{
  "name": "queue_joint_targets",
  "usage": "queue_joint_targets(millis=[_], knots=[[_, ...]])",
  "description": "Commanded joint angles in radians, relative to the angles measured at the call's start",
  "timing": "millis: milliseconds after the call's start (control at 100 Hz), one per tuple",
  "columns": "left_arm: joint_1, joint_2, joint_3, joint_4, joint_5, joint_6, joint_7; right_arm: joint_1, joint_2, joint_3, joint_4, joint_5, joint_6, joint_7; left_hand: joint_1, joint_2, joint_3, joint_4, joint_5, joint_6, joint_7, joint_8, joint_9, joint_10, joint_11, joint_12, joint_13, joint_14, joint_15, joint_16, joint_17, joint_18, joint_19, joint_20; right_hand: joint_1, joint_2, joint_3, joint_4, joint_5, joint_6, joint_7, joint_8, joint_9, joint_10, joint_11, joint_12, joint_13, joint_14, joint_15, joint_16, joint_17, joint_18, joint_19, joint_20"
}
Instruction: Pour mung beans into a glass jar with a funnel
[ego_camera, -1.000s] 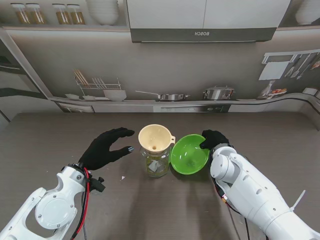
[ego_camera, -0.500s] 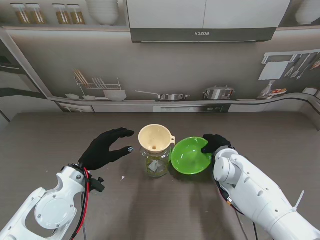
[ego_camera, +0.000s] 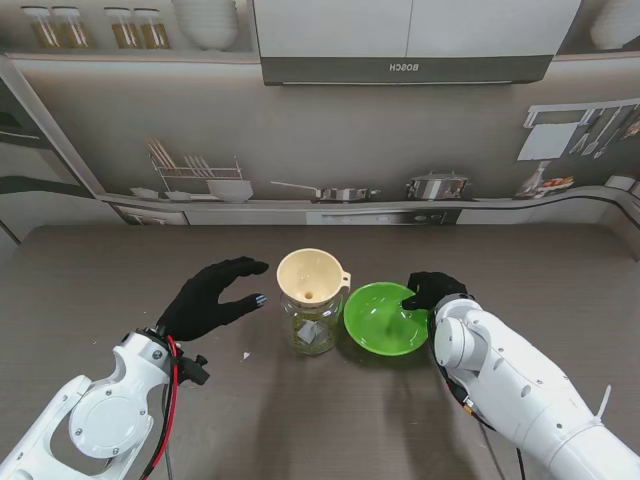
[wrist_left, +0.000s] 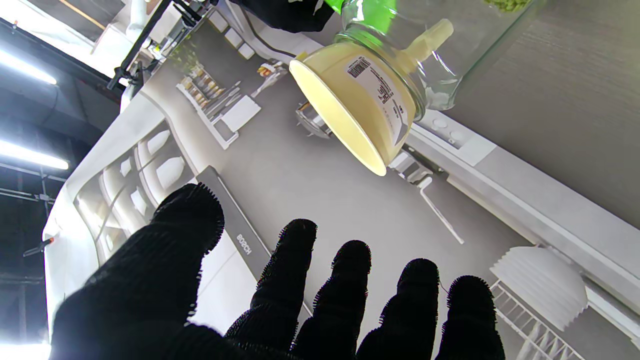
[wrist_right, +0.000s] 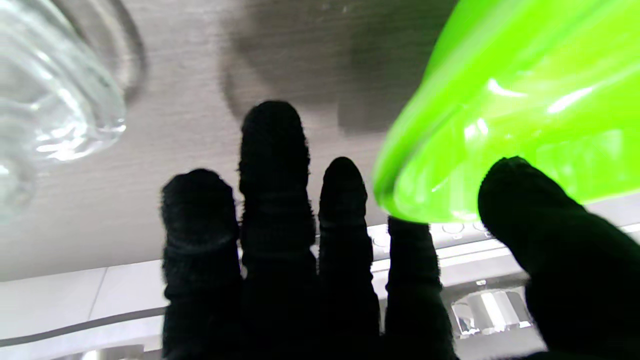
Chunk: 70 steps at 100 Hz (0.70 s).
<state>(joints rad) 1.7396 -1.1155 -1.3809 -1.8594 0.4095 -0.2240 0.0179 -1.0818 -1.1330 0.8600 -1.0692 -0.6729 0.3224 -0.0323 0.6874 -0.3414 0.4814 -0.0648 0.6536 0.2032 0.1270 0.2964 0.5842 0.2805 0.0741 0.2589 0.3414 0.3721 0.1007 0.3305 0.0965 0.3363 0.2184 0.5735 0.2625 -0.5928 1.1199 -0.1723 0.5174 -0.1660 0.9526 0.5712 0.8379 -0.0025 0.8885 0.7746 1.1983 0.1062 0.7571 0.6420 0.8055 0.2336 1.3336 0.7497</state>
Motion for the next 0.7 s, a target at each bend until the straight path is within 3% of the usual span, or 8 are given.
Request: queue_joint_targets(millis=[0,160,330,430,690], knots=[[0.002,-0.001,-0.001,0.001,-0.003,-0.002,-0.020,-0.001,0.005,-0.001,-0.013,-0.015,-0.011,0.021,0.014,0.038,-0.023,0.029,0.002,-0.006,0.000,-0.001,0.016,-0.001,-0.008,-0.005,0.013,-0.010,-0.008,-0.001,-0.003,-0.007,-0.029,0.005,-0.046,0.022,-0.034,0.036,-0.044,-0.001,-0.019,0.033,-0.051,0.017,-0.025,-0.031,-0.037,0.051,-0.081,-0.058,-0.020,0.053,-0.021,-0.001],[0.001,-0.001,-0.001,0.002,-0.004,-0.004,-0.021,-0.002,0.013,0.008,-0.031,-0.035,-0.017,0.036,0.015,0.038,-0.026,0.029,0.002,-0.008,0.000,-0.001,0.019,-0.001,-0.007,-0.005,0.015,-0.009,-0.008,-0.001,-0.004,-0.007,-0.030,0.005,-0.084,0.059,-0.125,0.050,-0.160,0.012,-0.111,-0.005,-0.176,0.045,-0.129,-0.137,-0.141,0.101,-0.212,-0.139,-0.089,0.057,-0.065,-0.006],[0.001,-0.001,-0.002,0.004,-0.004,-0.006,-0.020,-0.003,0.021,0.026,-0.066,-0.077,-0.006,0.045,0.014,0.039,-0.027,0.029,0.002,-0.007,0.000,-0.001,0.020,-0.001,-0.007,-0.005,0.016,-0.010,-0.007,-0.001,-0.002,-0.008,-0.029,0.005,-0.105,0.102,-0.195,0.065,-0.196,0.053,-0.137,-0.018,-0.319,0.081,-0.177,-0.216,-0.328,0.146,-0.316,-0.196,-0.220,0.076,-0.160,-0.031],[0.001,-0.001,-0.002,0.004,-0.003,-0.007,-0.018,-0.012,0.029,0.050,-0.111,-0.127,-0.011,0.046,0.015,0.038,-0.026,0.029,0.002,-0.008,0.000,-0.001,0.019,0.000,-0.007,-0.005,0.015,-0.009,-0.008,-0.001,-0.003,-0.007,-0.029,0.005,-0.119,0.128,-0.224,0.071,-0.208,0.083,-0.137,-0.019,-0.377,0.089,-0.180,-0.232,-0.429,0.144,-0.346,-0.214,-0.293,0.064,-0.190,-0.038],[0.000,-0.001,-0.001,0.006,-0.003,-0.010,-0.019,-0.028,0.017,0.104,-0.257,-0.116,-0.016,0.029,0.014,0.039,-0.026,0.029,0.002,-0.007,0.000,-0.001,0.019,-0.002,-0.007,-0.005,0.014,-0.010,-0.008,-0.001,-0.002,-0.008,-0.029,0.005,-0.113,0.127,-0.226,0.080,-0.171,0.094,-0.137,-0.029,-0.347,0.091,-0.182,-0.253,-0.425,0.124,-0.330,-0.228,-0.306,0.055,-0.205,-0.052]])
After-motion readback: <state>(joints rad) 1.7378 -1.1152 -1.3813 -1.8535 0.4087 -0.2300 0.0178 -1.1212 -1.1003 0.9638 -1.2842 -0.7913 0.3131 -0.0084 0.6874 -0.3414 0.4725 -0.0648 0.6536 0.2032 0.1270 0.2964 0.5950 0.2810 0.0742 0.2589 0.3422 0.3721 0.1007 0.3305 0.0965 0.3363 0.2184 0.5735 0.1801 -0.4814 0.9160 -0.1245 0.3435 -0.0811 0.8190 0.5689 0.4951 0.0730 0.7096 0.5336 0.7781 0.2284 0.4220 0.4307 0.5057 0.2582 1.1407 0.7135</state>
